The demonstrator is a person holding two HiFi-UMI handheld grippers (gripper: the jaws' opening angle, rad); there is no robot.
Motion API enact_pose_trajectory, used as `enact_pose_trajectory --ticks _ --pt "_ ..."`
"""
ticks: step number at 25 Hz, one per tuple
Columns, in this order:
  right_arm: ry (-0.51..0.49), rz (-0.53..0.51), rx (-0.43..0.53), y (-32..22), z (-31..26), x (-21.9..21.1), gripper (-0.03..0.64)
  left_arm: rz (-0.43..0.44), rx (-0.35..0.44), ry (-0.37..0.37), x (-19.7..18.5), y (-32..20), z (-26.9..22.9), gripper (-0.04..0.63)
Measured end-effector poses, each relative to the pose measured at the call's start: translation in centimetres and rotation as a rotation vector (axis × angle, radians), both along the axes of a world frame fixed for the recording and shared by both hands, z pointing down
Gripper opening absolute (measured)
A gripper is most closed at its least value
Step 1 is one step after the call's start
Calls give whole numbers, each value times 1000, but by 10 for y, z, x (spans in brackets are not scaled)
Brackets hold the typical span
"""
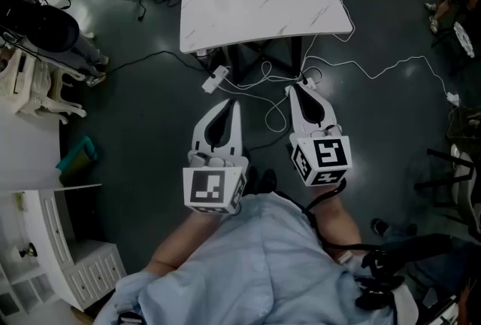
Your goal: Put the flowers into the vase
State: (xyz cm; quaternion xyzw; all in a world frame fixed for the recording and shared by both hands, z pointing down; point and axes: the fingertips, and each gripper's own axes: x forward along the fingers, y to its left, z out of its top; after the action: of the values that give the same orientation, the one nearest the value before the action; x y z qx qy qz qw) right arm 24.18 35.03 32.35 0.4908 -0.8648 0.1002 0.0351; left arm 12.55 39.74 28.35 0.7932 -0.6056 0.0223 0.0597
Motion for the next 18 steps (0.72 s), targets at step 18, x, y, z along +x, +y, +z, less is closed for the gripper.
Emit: enact_pose_trajectory --ticks 18 --pt "20 24 -9 -191 12 -96 2 27 -3 47 -97 -190 13 3"
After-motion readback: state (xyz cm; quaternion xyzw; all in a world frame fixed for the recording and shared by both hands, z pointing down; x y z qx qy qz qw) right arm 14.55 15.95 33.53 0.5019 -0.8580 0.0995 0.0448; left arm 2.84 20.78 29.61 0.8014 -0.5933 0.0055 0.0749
